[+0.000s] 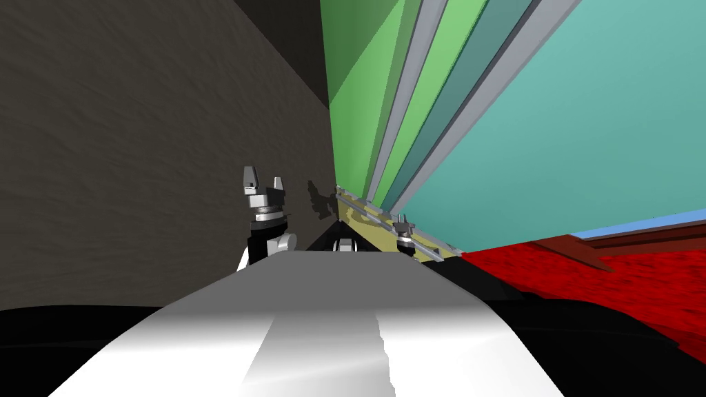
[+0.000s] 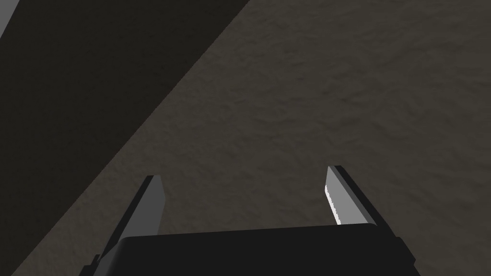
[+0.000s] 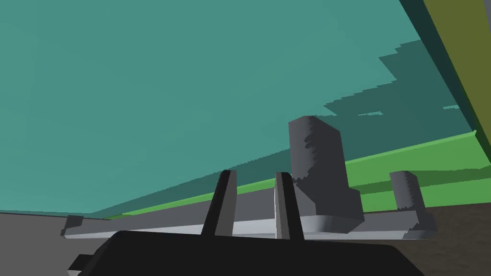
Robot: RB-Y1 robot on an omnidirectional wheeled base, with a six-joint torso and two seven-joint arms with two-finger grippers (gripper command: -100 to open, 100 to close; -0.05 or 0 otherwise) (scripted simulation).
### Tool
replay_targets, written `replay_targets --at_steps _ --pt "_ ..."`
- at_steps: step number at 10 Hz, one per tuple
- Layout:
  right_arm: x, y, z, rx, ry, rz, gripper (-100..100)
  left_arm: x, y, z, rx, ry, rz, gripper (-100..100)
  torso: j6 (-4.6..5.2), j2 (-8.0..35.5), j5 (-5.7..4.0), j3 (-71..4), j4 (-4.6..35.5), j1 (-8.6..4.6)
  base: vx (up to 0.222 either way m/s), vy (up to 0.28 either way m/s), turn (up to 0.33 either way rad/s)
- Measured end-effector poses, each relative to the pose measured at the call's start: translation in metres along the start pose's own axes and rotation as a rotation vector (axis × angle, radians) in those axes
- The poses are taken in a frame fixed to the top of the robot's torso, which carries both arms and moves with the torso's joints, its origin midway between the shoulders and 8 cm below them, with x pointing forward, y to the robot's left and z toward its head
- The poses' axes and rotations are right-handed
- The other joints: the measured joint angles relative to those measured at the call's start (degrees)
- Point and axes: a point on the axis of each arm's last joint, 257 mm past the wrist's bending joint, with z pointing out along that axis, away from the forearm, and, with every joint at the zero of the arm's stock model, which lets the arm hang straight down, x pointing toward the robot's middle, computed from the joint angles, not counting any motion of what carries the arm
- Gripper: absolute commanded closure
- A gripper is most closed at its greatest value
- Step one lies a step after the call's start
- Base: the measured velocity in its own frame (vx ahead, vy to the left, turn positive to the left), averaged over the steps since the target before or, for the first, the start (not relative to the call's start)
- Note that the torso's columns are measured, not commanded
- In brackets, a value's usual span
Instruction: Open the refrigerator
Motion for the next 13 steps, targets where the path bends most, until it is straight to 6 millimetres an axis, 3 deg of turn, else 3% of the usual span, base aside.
replay_targets --at_steps 3,4,13 --pt "-0.002 0.007 -0.006 0.026 0.03 0.009 -100 0.0 0.0 0.0 0.0 0.0 0.0 0 0.21 0.4 0.07 0.2 0.1 0.04 0.038 -0.014 -0.143" --pt "-0.008 0.008 -0.011 0.017 0.01 0.012 -100 0.0 0.0 0.0 0.0 0.0 0.0 0 0.58 0.4 0.19 0.2 0.2 -0.09 0.149 -0.023 -0.289" --pt "-0.058 0.007 -0.05 -0.087 -0.181 0.089 -100 0.0 0.0 0.0 0.0 0.0 0.0 0 0.69 1.2 0.27 0.6 0.5 -0.07 0.151 0.023 -0.285"
